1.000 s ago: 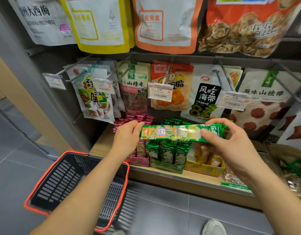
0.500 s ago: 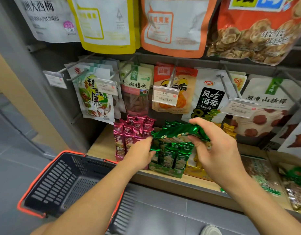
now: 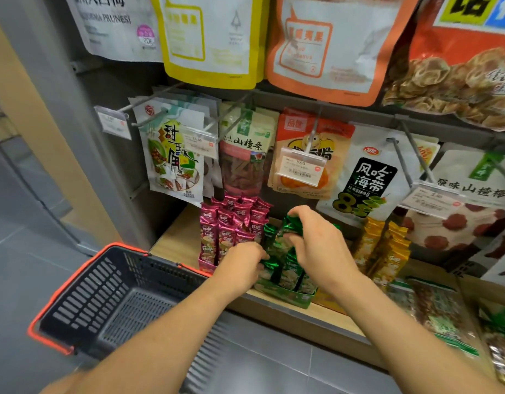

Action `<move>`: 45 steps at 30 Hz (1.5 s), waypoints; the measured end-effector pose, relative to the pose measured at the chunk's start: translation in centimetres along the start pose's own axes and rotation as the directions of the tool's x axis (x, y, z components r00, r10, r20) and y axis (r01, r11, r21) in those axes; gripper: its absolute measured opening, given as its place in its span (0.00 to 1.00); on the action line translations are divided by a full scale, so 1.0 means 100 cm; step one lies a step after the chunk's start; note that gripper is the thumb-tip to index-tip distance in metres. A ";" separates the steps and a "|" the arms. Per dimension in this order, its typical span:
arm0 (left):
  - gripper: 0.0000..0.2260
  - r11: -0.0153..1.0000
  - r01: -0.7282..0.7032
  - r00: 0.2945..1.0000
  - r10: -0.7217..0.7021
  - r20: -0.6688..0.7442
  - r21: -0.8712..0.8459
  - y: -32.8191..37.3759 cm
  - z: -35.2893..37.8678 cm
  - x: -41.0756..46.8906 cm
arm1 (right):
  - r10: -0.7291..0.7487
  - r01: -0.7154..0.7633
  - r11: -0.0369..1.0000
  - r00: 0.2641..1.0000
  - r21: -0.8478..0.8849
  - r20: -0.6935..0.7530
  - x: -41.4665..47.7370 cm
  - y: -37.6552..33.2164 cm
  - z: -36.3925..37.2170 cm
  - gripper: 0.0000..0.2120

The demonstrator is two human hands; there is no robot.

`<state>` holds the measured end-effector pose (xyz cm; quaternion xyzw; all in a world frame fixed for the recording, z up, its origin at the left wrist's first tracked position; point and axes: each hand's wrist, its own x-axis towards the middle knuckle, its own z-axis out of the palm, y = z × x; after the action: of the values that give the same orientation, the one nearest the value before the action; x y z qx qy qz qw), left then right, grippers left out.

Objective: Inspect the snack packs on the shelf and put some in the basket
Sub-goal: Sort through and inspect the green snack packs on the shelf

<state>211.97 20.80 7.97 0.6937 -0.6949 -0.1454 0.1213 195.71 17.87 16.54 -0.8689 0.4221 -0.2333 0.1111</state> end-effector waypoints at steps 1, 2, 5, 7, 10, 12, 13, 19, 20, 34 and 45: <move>0.16 1.000 0.015 0.999 -0.016 -0.032 -0.026 -0.001 0.000 -0.002 | 0.010 -0.010 1.000 1.000 -0.008 0.014 0.003 0.000 0.006 0.17; 0.15 0.996 0.037 0.997 -0.043 -0.072 -0.076 -0.002 0.000 -0.005 | 0.029 -0.028 0.999 0.999 -0.020 0.032 0.005 0.000 0.013 0.17; 0.18 0.964 0.083 0.975 -0.130 -0.178 -0.251 -0.001 0.001 -0.010 | 0.118 -0.110 0.991 0.987 -0.074 0.112 0.011 0.001 0.031 0.23; 0.29 0.957 0.065 0.963 -0.135 -0.235 -0.282 -0.001 0.002 -0.012 | 0.148 -0.137 0.987 0.978 -0.085 0.145 0.013 0.002 0.040 0.26; 0.42 0.990 -0.048 0.958 0.008 -0.287 -0.130 0.000 0.005 -0.012 | 0.114 -0.106 0.991 0.989 -0.081 0.090 0.019 0.003 0.042 0.21; 0.44 0.996 -0.083 0.947 0.066 -0.315 -0.041 0.001 0.006 -0.012 | 0.073 -0.065 0.993 0.995 -0.102 0.075 0.025 0.003 0.040 0.19; 0.45 0.995 -0.096 0.942 0.080 -0.325 -0.033 0.001 0.007 -0.011 | 0.054 -0.045 0.993 0.995 -0.108 0.083 0.027 0.003 0.038 0.19; 0.45 0.950 -0.196 0.937 0.108 -0.332 -0.244 0.003 -0.001 -0.009 | -0.008 0.011 0.994 0.999 -0.113 0.031 0.023 0.001 0.026 0.16; 0.43 0.938 -0.199 0.938 0.099 -0.331 -0.283 0.002 -0.001 -0.007 | 0.015 -0.011 0.995 0.999 -0.100 0.044 0.024 0.001 0.027 0.16; 0.31 0.992 -0.119 0.991 0.121 -0.062 0.047 0.005 0.014 -0.005 | 0.277 -0.224 0.957 0.897 -0.185 0.345 0.071 0.026 0.065 0.16; 0.30 0.941 -0.031 0.999 0.037 -0.012 0.337 0.006 0.017 0.007 | 0.185 -0.145 0.950 0.974 -0.276 0.129 0.063 0.022 0.062 0.11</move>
<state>210.75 20.12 6.59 0.6935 -0.7202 -0.0158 0.0098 200.70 11.56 12.32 -0.8528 0.5110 -0.0974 0.0453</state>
